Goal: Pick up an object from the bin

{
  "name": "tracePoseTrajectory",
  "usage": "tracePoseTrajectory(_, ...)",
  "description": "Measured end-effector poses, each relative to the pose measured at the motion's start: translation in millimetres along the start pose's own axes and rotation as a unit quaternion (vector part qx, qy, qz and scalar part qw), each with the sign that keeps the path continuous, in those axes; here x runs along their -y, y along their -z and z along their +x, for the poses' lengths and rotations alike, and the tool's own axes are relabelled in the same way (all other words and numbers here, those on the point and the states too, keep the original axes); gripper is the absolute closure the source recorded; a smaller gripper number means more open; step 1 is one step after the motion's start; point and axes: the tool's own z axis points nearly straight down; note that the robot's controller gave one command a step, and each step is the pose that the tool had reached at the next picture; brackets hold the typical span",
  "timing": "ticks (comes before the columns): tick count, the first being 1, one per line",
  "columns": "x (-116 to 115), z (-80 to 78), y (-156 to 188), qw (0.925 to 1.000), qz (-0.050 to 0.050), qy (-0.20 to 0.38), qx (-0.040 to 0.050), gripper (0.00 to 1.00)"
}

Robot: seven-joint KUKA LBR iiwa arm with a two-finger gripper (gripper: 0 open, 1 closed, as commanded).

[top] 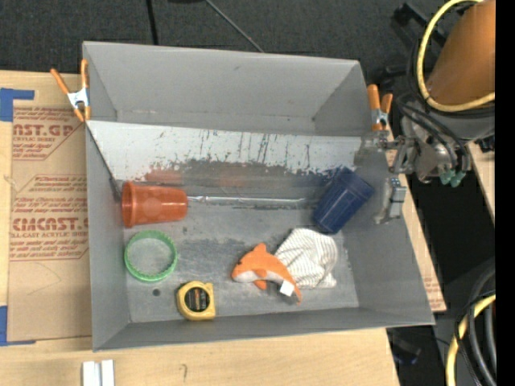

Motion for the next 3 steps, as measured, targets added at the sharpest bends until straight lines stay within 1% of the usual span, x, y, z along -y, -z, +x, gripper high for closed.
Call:
tracePoseTrajectory(1, 0.1, 0.1, -0.1, 1.0000, 0.000, 0.000, -0.0001, 0.00)
tracePoseTrajectory(2, -11.6, 10.9, -44.9, 0.9995, 0.000, -0.031, 0.0016, 0.00)
tracePoseTrajectory(3, -33.1, 8.3, -90.8, 0.9998, 0.000, 0.019, -0.0005, 0.00)
